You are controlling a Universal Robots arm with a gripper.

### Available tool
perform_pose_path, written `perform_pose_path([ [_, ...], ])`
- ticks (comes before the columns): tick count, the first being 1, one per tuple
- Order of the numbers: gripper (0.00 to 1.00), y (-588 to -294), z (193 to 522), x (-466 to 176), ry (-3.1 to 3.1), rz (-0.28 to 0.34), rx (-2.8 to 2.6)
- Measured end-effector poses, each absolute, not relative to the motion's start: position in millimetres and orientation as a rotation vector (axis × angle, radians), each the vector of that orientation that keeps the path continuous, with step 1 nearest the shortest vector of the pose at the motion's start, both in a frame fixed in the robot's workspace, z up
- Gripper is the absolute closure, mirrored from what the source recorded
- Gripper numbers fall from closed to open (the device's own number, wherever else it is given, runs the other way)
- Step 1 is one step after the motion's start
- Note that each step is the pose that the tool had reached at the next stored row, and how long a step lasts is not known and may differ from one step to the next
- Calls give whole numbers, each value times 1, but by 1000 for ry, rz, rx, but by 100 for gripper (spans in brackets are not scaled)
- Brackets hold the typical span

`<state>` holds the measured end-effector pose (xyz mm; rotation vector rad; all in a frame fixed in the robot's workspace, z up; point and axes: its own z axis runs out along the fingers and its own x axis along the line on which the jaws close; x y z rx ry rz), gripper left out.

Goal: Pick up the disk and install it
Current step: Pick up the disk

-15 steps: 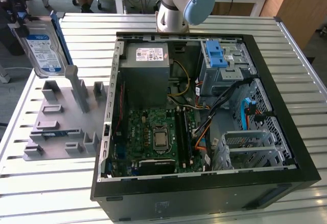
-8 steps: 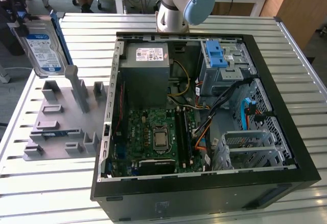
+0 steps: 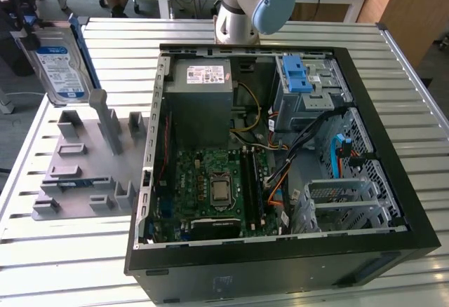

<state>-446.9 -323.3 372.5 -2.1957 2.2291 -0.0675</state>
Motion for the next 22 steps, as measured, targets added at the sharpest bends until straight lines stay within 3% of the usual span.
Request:
perform_pose_path([
  [22, 64, -323, 394, -447, 2227, -72, -2194],
])
